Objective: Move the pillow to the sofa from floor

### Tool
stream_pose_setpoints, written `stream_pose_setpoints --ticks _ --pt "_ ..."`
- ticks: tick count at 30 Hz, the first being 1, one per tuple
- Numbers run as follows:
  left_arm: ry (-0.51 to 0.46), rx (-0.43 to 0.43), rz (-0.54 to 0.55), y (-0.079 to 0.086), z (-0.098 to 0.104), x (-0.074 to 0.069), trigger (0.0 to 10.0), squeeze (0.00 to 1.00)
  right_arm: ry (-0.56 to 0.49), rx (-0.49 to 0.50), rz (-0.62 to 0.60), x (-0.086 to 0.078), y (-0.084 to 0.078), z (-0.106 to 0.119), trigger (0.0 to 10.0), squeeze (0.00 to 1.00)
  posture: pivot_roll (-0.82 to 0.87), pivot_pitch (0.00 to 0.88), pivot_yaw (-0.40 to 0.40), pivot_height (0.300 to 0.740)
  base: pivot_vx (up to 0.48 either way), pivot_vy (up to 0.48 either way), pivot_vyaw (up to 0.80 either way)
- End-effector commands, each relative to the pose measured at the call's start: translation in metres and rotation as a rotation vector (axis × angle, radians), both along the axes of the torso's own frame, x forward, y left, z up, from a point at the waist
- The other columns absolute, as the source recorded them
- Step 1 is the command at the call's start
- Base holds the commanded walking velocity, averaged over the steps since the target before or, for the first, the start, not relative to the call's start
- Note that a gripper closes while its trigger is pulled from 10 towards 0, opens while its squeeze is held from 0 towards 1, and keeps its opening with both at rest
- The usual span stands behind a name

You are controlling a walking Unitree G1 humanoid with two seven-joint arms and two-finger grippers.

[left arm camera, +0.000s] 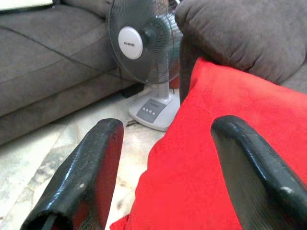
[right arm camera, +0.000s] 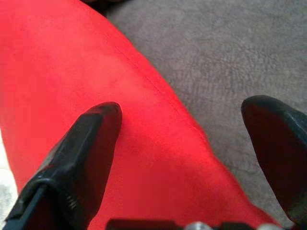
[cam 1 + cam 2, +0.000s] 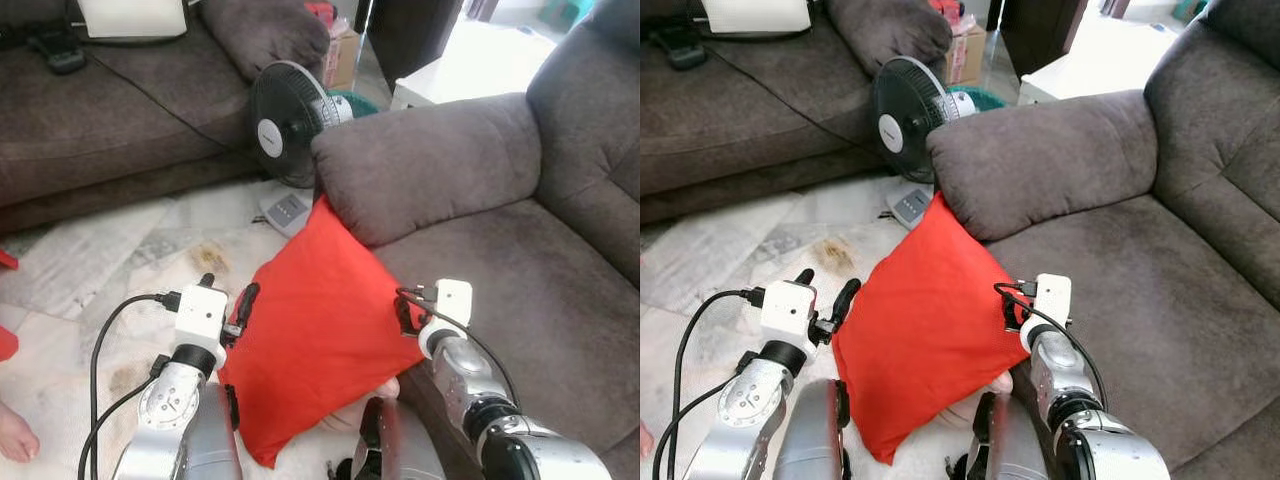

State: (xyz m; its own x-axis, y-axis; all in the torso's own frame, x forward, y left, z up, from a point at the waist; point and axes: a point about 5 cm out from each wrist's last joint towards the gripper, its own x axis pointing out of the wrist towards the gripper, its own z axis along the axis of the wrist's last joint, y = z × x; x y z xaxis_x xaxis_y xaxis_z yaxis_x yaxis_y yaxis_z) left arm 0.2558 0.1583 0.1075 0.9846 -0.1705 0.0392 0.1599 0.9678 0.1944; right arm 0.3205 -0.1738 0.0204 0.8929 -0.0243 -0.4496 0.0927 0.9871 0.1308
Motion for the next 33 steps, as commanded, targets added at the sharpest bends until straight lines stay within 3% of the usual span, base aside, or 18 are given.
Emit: stream_pose_setpoints --ticks 1,7,12,14,19,27,33 --pt "0.020 -0.015 -0.008 -0.004 -0.002 -0.004 10.0 0.00 0.047 -0.021 -0.052 -0.002 -0.015 -0.002 10.0 0.00 0.30 0.188 -0.171 0.585 0.000 0.000 0.00" --pt "0.041 -0.024 -0.019 -0.006 -0.005 -0.004 10.0 0.00 0.081 0.043 -0.115 -0.006 -0.029 -0.004 10.0 0.00 0.30 0.186 -0.172 0.585 0.000 0.000 0.00" --pt "0.058 -0.030 -0.031 -0.006 -0.007 -0.004 10.0 0.00 0.110 0.081 -0.067 -0.010 -0.029 -0.009 10.0 0.00 0.30 0.184 -0.170 0.585 0.000 0.000 0.00" --pt "0.070 -0.039 -0.031 -0.005 -0.008 -0.003 10.0 0.00 0.142 0.179 -0.048 -0.013 -0.025 -0.014 10.0 0.00 0.30 0.183 -0.168 0.585 0.000 0.000 0.00" --pt "0.081 -0.040 -0.040 -0.005 -0.010 -0.004 10.0 0.00 0.145 0.295 0.038 -0.018 -0.014 -0.019 10.0 0.00 0.30 0.178 -0.162 0.585 0.000 0.000 0.00" --pt "0.092 -0.036 -0.050 -0.004 -0.012 -0.004 10.0 0.00 0.151 0.367 0.104 -0.028 -0.008 -0.026 10.0 0.00 0.30 0.179 -0.153 0.585 0.000 0.000 0.00" --pt "0.095 -0.039 -0.065 -0.007 -0.011 -0.004 10.0 0.00 0.156 0.390 0.067 -0.036 -0.003 -0.035 10.0 0.00 0.30 0.185 -0.144 0.585 0.000 0.000 0.00"
